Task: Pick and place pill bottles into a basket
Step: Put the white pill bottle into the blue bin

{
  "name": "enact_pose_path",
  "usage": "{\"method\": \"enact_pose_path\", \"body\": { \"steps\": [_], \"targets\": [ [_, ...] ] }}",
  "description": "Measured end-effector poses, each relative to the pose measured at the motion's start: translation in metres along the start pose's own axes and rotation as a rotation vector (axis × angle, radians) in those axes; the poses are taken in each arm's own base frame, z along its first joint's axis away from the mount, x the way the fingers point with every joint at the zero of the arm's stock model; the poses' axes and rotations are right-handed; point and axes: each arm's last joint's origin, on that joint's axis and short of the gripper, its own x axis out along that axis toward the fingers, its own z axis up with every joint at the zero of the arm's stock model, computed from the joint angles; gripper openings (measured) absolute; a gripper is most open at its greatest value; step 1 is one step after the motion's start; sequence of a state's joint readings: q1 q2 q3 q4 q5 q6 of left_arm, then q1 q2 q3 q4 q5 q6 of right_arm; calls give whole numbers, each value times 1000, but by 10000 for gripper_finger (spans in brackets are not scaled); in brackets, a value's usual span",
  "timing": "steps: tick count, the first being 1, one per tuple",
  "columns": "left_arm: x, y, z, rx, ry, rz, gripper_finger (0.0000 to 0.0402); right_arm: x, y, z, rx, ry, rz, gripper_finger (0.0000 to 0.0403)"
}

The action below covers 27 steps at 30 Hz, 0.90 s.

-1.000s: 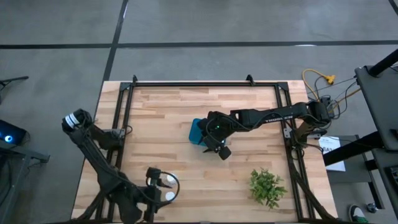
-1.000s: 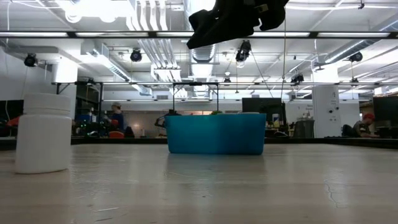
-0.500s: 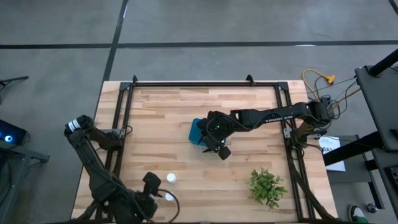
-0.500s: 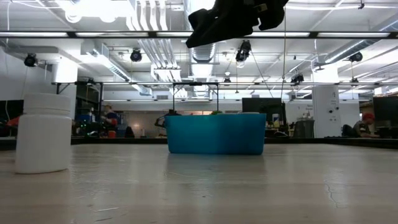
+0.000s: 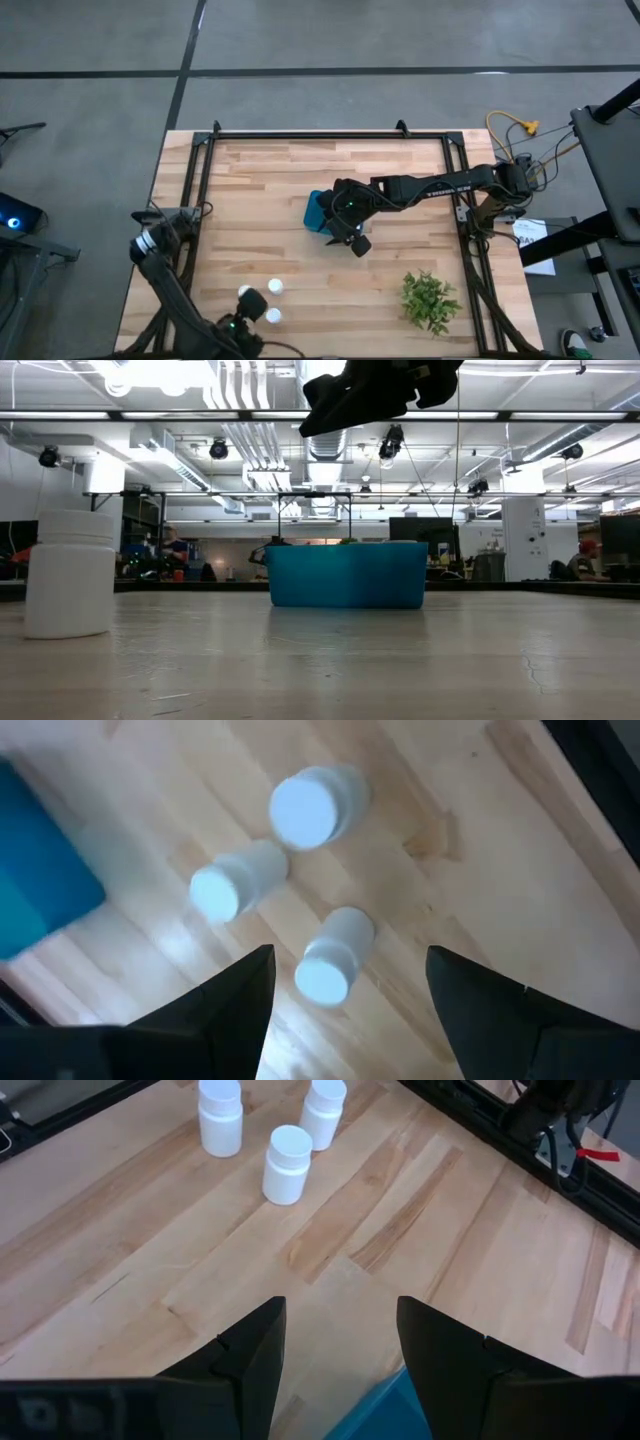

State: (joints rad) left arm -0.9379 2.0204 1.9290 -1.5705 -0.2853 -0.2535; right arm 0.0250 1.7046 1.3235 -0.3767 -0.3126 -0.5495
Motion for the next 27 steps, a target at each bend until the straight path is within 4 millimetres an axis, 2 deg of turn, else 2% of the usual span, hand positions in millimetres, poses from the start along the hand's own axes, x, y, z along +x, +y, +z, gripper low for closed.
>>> {"method": "enact_pose_path", "body": {
  "steps": [4, 10, 19, 27],
  "targets": [
    [10, -6, 11, 95, 22, -16, 242, 0, 0, 0, 11, 0, 0, 183],
    [32, -16, 16, 230, 99, -23, 242, 0, 0, -1, 11, 2, 1, 183],
    [61, -30, 6, 327, 214, 13, 242, 1, 1, -2, 10, 6, 4, 183],
    [76, -33, -1, 415, 277, 44, 242, 0, -1, -3, 17, 7, -2, 183]
  ]
}}
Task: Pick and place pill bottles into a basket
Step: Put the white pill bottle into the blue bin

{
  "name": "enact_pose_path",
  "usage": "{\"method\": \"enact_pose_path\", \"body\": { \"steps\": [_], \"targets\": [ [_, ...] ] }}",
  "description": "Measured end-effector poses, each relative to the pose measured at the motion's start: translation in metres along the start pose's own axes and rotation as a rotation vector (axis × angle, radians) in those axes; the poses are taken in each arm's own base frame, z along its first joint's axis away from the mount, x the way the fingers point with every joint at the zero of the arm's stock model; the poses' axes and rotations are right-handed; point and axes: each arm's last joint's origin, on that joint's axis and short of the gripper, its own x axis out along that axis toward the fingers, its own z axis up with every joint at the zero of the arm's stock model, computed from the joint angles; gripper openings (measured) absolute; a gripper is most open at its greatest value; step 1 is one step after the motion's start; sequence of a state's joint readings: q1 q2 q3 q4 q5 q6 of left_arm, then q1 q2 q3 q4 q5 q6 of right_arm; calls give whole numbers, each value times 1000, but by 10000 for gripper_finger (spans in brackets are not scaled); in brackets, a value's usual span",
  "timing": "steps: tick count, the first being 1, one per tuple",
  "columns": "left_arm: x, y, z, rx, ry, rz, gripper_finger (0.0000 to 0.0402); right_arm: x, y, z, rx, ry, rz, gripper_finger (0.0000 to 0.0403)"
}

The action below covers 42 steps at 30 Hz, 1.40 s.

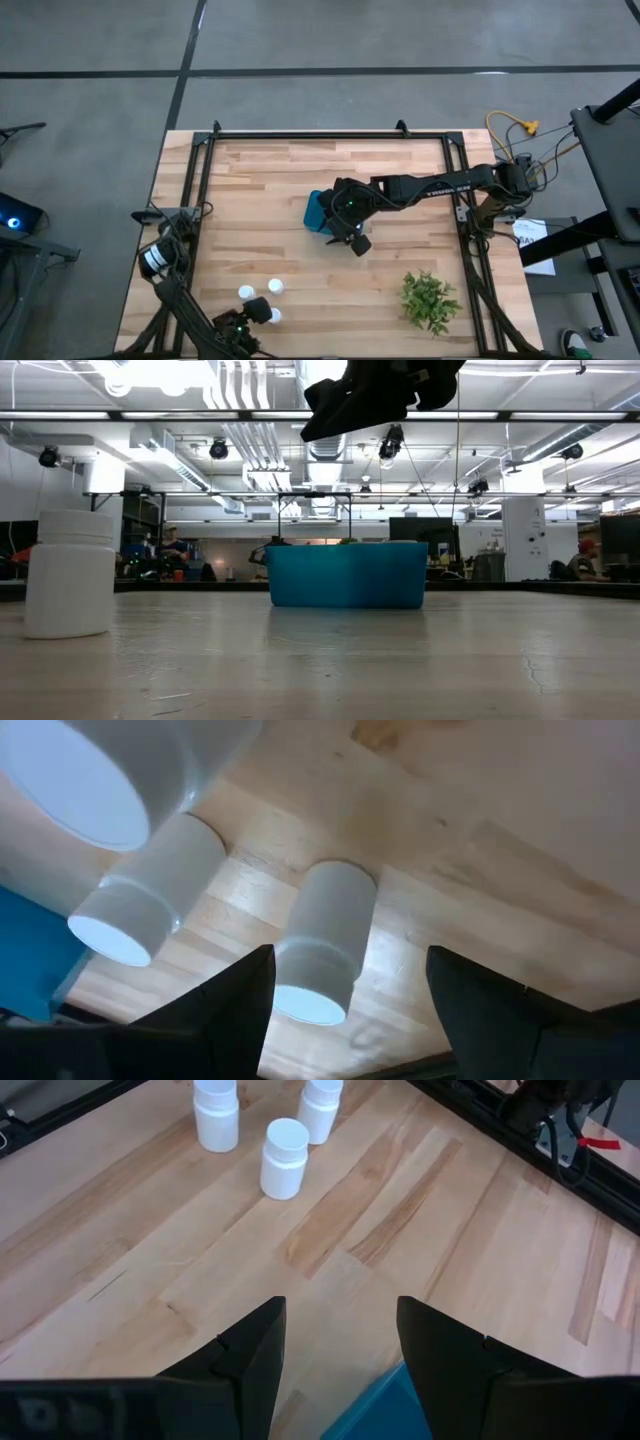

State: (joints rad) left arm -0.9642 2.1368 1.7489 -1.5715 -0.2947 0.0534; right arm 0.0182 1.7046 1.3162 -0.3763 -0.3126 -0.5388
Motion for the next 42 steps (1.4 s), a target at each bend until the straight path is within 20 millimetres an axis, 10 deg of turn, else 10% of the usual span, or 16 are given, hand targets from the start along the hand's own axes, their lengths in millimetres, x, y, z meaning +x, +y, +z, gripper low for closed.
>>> {"method": "enact_pose_path", "body": {
  "steps": [42],
  "targets": [
    [20, -3, 1, 128, 46, 143, 242, 1, 1, 0, 7, 1, 4, 183]
  ]
}}
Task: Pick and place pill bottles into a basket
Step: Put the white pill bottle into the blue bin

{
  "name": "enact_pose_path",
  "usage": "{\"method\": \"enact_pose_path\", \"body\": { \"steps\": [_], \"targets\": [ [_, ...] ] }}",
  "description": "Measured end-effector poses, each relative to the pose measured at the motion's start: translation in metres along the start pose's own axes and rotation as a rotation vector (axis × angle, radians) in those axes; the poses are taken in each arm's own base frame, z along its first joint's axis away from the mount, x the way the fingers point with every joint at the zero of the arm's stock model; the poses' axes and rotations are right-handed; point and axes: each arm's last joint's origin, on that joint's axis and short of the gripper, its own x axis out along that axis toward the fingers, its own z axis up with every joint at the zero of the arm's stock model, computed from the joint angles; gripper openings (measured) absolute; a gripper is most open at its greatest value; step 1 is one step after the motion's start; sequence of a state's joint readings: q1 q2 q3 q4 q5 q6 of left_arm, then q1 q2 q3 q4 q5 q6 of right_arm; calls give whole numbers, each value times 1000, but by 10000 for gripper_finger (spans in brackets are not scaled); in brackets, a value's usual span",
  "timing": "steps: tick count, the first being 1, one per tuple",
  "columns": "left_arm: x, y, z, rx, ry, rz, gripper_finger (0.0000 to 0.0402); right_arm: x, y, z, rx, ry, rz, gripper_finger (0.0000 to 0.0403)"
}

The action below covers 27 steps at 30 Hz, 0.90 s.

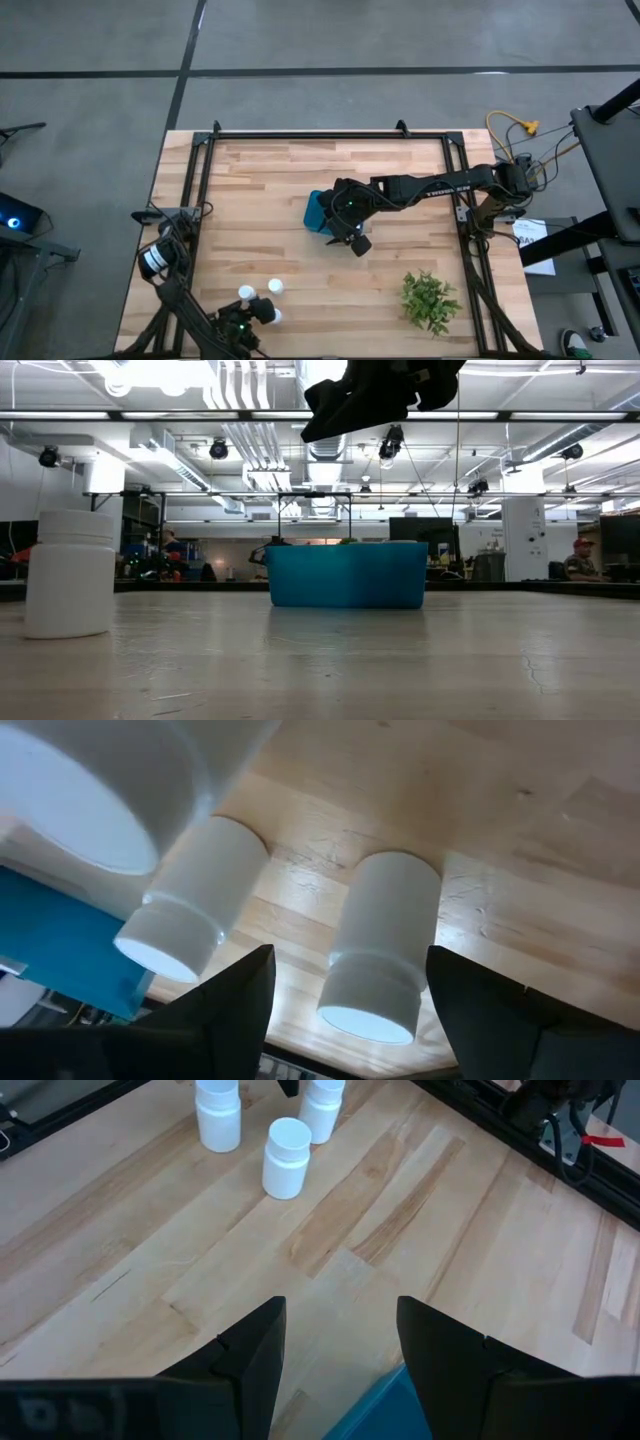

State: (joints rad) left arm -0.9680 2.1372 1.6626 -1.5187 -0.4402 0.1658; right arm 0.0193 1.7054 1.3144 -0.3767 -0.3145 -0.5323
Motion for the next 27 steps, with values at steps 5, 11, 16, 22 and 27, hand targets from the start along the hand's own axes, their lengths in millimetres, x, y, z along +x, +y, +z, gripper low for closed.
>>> {"method": "enact_pose_path", "body": {
  "steps": [5, 11, 16, 22, 27],
  "targets": [
    [12, -6, 0, 14, 30, -2, 242, 0, 0, 0, 0, 0, 0, 183],
    [14, -5, 1, 12, 37, 35, 242, 0, 0, 0, -1, -1, 0, 183],
    [16, -4, 4, -9, 1, 40, 242, 0, 0, 0, 1, -1, 0, 183],
    [22, -6, 3, 0, 25, 34, 242, 0, 0, 0, 1, -1, 0, 183],
    [33, -12, 0, 23, 70, 27, 242, 0, 0, 0, 1, -1, 1, 183]
  ]
}}
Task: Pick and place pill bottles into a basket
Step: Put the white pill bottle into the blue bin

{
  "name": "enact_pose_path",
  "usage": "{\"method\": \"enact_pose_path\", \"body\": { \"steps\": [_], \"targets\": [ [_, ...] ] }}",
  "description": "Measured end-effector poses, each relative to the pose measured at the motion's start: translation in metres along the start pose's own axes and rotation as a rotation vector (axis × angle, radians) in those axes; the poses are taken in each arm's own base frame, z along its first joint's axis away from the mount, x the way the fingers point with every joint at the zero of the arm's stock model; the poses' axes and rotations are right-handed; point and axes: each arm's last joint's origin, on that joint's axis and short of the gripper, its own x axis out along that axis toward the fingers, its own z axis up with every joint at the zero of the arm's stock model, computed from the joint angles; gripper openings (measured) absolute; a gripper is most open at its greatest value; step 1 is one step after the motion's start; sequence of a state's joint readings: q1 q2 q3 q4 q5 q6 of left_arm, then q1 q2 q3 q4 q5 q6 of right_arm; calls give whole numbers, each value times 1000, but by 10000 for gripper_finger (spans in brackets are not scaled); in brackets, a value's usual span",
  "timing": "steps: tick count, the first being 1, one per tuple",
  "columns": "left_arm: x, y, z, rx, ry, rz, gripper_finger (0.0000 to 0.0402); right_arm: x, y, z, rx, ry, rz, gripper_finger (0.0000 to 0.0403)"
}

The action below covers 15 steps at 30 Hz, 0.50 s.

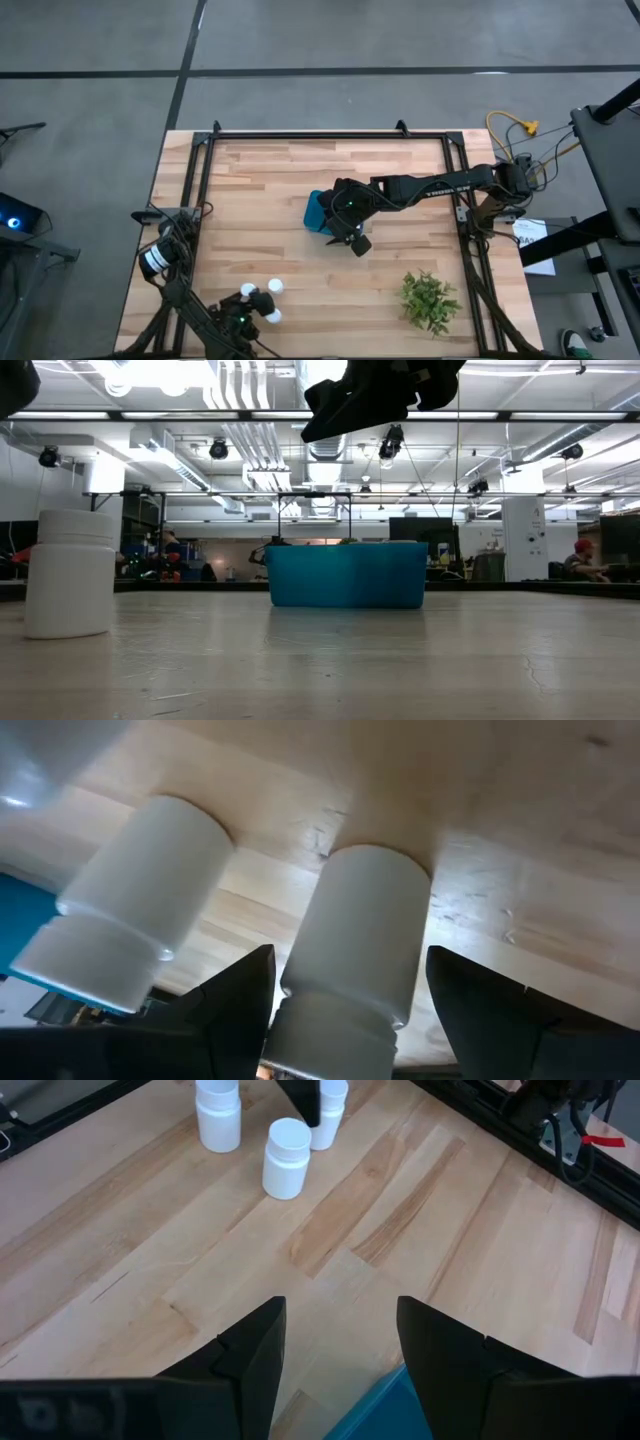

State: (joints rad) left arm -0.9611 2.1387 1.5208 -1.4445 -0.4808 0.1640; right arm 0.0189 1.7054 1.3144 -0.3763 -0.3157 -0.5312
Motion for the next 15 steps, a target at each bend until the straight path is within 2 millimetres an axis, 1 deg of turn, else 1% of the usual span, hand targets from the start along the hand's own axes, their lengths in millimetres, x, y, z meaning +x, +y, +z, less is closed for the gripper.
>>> {"method": "enact_pose_path", "body": {
  "steps": [15],
  "targets": [
    [8, 2, 4, -26, -23, 25, 241, 0, 0, 0, 3, -1, 1, 183]
  ]
}}
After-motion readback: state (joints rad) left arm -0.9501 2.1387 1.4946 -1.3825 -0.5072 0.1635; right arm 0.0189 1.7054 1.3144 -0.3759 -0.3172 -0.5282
